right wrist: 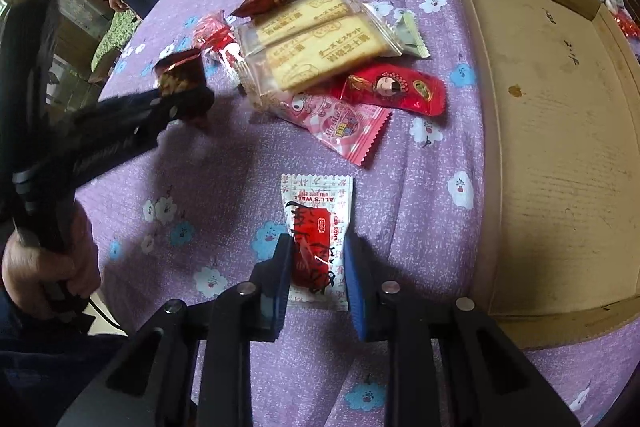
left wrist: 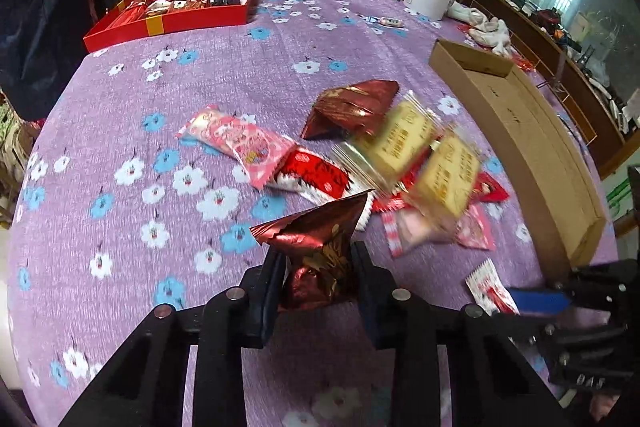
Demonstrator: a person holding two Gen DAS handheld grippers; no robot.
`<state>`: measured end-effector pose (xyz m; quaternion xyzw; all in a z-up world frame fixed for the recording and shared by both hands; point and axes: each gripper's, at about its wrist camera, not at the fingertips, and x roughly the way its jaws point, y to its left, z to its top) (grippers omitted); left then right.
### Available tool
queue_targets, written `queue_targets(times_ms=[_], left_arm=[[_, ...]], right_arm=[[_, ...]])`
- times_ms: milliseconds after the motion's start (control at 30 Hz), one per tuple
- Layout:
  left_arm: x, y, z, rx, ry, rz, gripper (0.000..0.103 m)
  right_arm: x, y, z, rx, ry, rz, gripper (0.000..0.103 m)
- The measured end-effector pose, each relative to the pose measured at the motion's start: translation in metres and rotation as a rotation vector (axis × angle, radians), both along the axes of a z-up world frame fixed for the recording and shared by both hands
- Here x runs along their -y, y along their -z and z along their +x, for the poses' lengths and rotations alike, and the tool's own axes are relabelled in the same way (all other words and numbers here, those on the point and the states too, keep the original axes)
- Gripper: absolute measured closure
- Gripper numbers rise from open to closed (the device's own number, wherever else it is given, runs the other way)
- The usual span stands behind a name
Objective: Organize snacks
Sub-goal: 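Grasp the red foil candy with the left gripper while right carries packet toward tray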
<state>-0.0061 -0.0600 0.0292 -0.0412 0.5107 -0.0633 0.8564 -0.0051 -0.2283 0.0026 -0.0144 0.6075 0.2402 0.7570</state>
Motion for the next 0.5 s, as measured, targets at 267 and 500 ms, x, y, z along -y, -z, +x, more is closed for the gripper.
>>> queue_targets(times_ms=[267, 500], left_arm=[[-0.005, -0.008, -0.015, 0.001, -0.024, -0.019, 0.068], [-0.001, -0.016, -0.018, 0.019, -0.032, -0.028, 0.069]], right_arm=[[0.009, -0.022, -0.005, 0.049, -0.022, 0.055, 0.081], [0.055, -0.053, 0.001, 0.124, 0.082, 0.144, 0.081]])
